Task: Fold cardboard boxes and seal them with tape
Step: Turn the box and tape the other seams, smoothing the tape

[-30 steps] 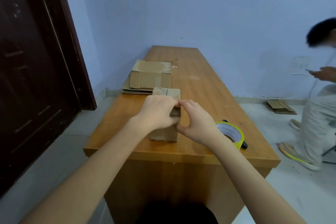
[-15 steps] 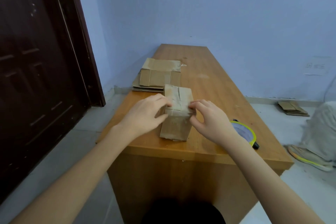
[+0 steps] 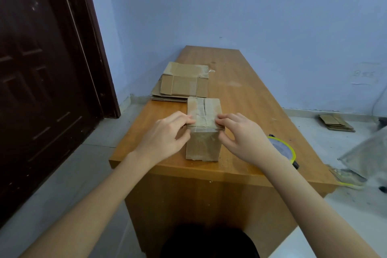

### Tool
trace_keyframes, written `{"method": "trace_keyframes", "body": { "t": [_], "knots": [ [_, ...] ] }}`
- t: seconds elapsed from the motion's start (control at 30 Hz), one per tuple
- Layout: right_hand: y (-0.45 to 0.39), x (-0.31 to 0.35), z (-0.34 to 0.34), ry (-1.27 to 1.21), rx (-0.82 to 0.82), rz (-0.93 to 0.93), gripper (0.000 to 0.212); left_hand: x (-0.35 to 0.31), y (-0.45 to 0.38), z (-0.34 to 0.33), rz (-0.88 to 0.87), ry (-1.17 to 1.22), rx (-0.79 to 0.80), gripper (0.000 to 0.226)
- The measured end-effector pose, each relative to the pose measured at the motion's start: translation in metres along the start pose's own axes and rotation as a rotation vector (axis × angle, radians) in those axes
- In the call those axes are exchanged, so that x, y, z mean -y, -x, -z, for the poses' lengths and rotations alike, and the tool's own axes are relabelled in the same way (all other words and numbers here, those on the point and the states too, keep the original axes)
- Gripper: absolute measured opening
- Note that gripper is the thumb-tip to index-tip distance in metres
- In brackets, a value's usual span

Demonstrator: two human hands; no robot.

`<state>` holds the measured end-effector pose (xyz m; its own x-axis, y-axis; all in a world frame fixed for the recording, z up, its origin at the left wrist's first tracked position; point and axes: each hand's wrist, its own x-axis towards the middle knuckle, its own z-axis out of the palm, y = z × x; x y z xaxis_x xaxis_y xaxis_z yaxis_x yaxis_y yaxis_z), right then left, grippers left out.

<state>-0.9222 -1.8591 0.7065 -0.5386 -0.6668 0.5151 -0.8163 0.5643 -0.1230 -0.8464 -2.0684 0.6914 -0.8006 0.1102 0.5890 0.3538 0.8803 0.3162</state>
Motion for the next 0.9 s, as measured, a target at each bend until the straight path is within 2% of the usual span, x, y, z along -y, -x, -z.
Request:
{"method": "trace_keyframes", "body": {
  "t": [0.1,0.23,0.37,0.47,0.63,0.9],
  "knots": [
    [0.002,-0.005,0.000,-0.032,-0.001,0.023,0.032,0.003,0.000,0.000,0.031,0.035,0.013,0.030],
    [0.005,-0.020,0.012,-0.162,0.192,-0.001,0.054,0.004,-0.001,0.015,0.095,0.140,0.171,0.046],
    [0.000,-0.029,0.020,-0.402,0.314,-0.088,0.048,0.004,-0.001,0.024,0.214,0.311,0.259,0.045],
    [-0.002,-0.035,0.017,-0.434,0.281,-0.073,0.045,0.007,0.000,0.022,0.208,0.358,0.230,0.048],
    [-0.003,-0.040,0.008,-0.422,0.179,-0.025,0.044,0.005,-0.001,0.012,0.139,0.265,0.139,0.041],
    [-0.003,-0.042,0.001,-0.421,0.130,0.011,0.042,0.010,0.000,0.011,0.095,0.284,0.159,0.037]
  ]
}}
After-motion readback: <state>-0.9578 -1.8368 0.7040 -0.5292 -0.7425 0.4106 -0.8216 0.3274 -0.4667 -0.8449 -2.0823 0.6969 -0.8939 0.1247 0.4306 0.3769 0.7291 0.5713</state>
